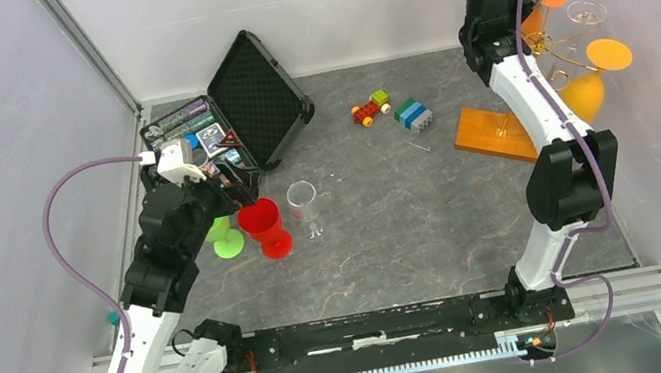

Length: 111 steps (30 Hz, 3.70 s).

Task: Take the wine glass off the wine glass rack

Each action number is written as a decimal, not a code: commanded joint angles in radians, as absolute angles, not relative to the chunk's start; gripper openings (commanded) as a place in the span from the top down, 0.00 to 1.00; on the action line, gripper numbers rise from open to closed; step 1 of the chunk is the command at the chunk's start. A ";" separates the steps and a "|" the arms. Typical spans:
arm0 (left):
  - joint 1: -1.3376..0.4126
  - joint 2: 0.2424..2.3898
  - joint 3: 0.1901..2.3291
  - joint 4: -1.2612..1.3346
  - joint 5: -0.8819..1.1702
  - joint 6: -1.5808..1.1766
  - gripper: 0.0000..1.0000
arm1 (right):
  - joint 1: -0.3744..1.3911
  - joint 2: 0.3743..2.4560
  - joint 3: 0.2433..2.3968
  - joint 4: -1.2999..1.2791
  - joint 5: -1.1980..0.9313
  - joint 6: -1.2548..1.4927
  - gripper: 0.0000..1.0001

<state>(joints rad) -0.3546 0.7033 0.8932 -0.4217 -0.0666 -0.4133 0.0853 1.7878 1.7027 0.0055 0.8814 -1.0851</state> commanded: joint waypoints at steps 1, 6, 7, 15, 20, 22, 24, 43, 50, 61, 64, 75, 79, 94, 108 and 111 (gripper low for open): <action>-0.346 0.687 0.891 -0.377 -0.043 -0.432 0.00 | 0.101 1.714 1.702 -0.087 0.871 -1.027 1.00; -0.346 0.680 0.891 -0.380 -0.046 -0.431 0.00 | 0.130 1.697 1.696 -0.094 0.865 -1.012 1.00; -0.346 0.679 0.890 -0.380 -0.046 -0.430 0.00 | 0.136 1.697 1.702 -0.094 0.859 -1.005 1.00; -0.346 0.673 0.893 -0.386 -0.058 -0.425 0.00 | 0.178 1.725 1.805 -0.106 0.810 -0.917 1.00; -0.346 0.672 0.894 -0.388 -0.062 -0.423 0.00 | 0.189 1.723 1.813 -0.136 0.820 -0.892 1.00; -0.346 0.672 0.894 -0.388 -0.062 -0.423 0.00 | 0.189 1.708 1.788 -0.110 0.812 -0.889 1.00; -0.347 0.675 0.894 -0.388 -0.061 -0.423 0.00 | 0.191 1.702 1.773 -0.081 0.803 -0.882 1.00; -0.346 0.685 0.901 -0.382 -0.048 -0.422 0.00 | 0.233 1.556 1.688 0.062 0.421 -0.483 1.00; -0.346 0.691 0.932 -0.358 0.062 -0.425 0.00 | 0.240 1.321 1.482 0.002 0.121 -0.170 1.00; -0.351 0.806 0.904 0.074 0.531 -0.805 0.00 | 0.327 1.005 1.033 0.082 -0.258 0.230 1.00; -0.387 0.868 0.900 0.183 0.573 -0.908 0.00 | 0.377 0.952 0.940 0.144 -0.295 0.303 1.00; -0.615 0.966 0.951 0.034 0.346 -0.893 0.08 | 0.454 0.918 0.817 0.232 -0.282 0.362 1.00; -0.649 0.989 0.966 0.036 0.313 -0.899 0.19 | 0.459 0.916 0.800 0.235 -0.268 0.362 1.00; -0.697 1.054 1.043 -0.033 0.254 -0.799 0.98 | 0.463 0.908 0.764 0.180 -0.226 0.348 0.95; -0.892 1.276 1.347 -0.526 0.004 -0.490 0.98 | 0.462 0.747 0.892 -0.125 0.021 -0.028 0.30; -0.947 1.404 1.469 -0.680 -0.066 -0.430 0.98 | 0.463 0.690 0.909 -0.176 0.103 -0.070 0.30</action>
